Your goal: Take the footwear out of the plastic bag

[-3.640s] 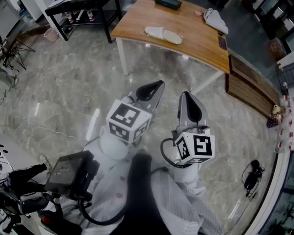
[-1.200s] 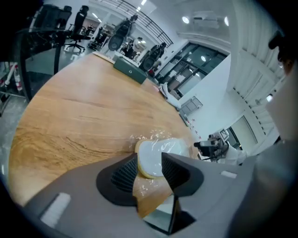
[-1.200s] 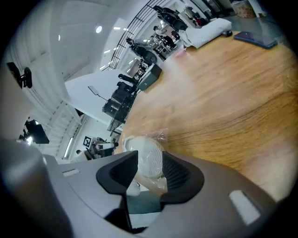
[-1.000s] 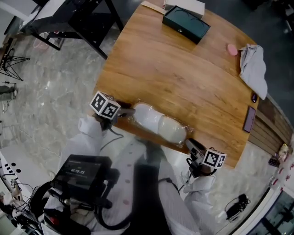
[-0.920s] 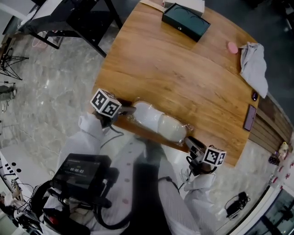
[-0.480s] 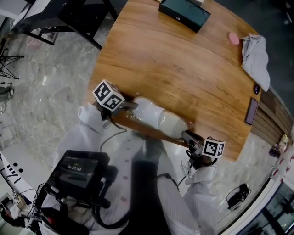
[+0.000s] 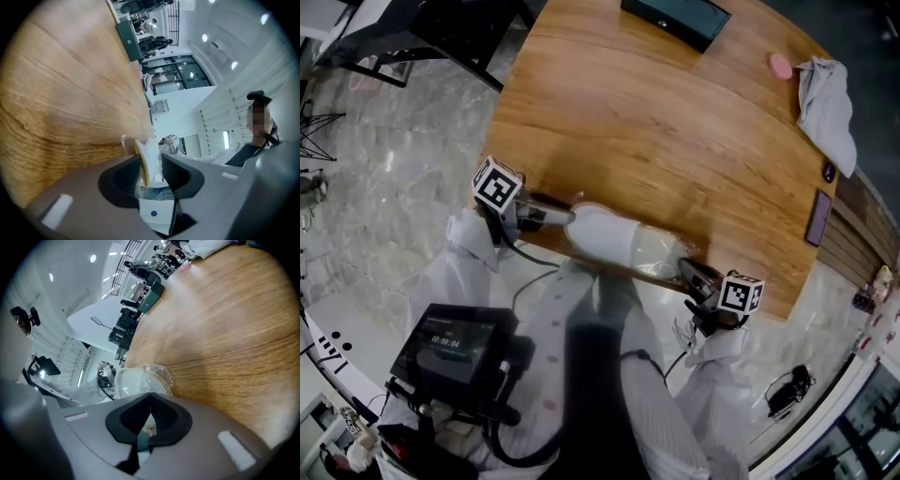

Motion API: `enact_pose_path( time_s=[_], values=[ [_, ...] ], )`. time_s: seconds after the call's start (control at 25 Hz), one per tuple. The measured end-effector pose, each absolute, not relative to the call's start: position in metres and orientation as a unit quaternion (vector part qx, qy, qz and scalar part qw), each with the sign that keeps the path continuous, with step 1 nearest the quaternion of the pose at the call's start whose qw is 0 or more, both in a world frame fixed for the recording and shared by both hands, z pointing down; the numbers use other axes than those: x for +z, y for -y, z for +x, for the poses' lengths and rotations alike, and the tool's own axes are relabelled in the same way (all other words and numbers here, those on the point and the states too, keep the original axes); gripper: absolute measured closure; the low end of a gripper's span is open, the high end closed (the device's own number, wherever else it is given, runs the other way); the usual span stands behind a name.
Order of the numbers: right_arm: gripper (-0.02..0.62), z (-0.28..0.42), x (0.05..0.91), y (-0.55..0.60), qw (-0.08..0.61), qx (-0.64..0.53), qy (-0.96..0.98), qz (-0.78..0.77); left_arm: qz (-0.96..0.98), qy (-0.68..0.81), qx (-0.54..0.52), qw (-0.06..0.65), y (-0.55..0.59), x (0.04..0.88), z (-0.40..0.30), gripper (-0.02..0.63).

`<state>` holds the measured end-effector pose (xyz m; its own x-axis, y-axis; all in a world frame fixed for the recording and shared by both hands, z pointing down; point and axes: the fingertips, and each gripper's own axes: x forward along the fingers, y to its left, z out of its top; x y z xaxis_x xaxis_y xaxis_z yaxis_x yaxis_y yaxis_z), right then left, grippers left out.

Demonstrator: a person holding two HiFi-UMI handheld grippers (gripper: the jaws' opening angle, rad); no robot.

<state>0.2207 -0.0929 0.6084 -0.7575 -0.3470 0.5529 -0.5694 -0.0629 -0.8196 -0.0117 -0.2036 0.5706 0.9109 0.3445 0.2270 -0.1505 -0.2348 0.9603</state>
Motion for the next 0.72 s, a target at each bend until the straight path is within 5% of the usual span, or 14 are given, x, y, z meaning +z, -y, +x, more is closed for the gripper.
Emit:
enact_pose_path(
  time_s=[0.48, 0.72],
  values=[
    [0.583, 0.233, 0.58, 0.099, -0.027, 0.612, 0.724, 0.319, 0.792, -0.076, 0.221, 0.564, 0.184, 0.566, -0.003, 0.489],
    [0.583, 0.239, 0.554, 0.096, -0.096, 0.612, 0.73, 0.291, 0.805, -0.088, 0.146, 0.568, 0.191, 0.531, 0.004, 0.563]
  ],
)
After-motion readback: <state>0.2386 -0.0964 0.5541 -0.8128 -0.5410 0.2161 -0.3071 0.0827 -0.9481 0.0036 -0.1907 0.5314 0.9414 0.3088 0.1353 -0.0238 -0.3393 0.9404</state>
